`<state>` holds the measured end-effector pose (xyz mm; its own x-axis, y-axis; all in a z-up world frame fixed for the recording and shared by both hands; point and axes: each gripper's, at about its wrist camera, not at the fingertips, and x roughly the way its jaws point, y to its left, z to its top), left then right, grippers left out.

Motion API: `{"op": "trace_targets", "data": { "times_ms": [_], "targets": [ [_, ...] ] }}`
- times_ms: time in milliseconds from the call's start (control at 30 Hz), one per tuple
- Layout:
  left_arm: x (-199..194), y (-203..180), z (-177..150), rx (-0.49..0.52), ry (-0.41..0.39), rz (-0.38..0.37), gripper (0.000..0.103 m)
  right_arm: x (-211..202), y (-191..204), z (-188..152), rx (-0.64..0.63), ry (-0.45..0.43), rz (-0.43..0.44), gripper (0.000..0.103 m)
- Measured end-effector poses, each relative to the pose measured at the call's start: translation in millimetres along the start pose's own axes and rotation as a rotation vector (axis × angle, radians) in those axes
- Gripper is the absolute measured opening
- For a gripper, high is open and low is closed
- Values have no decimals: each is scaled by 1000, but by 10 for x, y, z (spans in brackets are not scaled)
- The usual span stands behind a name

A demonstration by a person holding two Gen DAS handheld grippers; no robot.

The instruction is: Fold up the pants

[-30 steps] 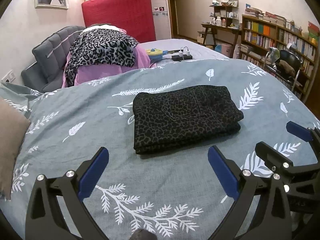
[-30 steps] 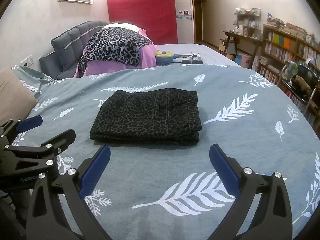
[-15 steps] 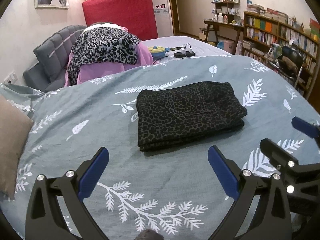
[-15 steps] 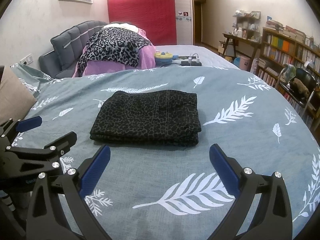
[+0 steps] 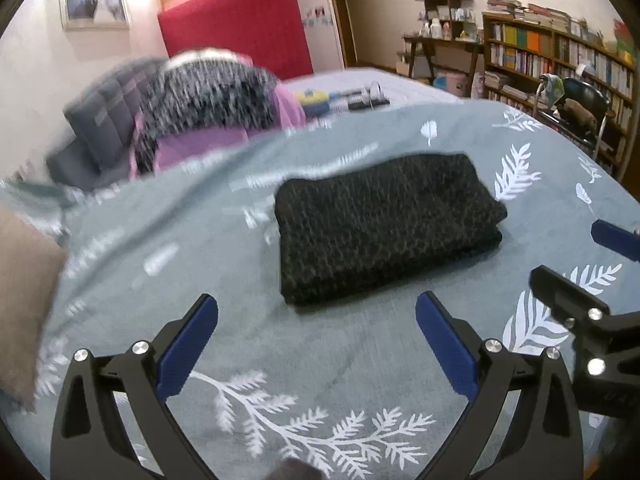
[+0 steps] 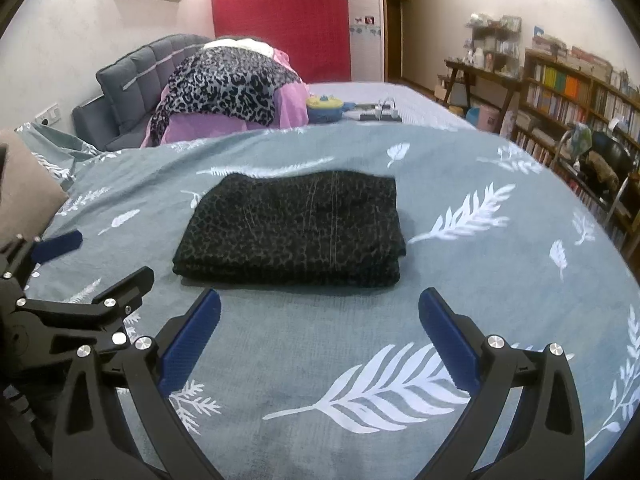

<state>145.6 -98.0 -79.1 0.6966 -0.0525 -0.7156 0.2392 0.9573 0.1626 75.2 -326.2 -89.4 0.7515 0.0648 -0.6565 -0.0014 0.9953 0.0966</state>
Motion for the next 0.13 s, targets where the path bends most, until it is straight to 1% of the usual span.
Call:
{"op": "trace_targets", "data": {
  "times_ms": [33, 67, 100, 133],
  "targets": [
    [141, 74, -52, -18, 37, -14, 98, 66, -11, -31, 7, 19, -2, 100],
    [302, 168, -115, -32, 79, -5, 98, 153, -45, -86, 19, 48, -5, 100],
    [421, 263, -165, -45, 112, 12, 98, 217, -64, -138, 24, 68, -7, 100],
    [603, 472, -258, -79, 159, 49, 98, 287, -100, -194, 29, 91, -12, 100]
  ]
}}
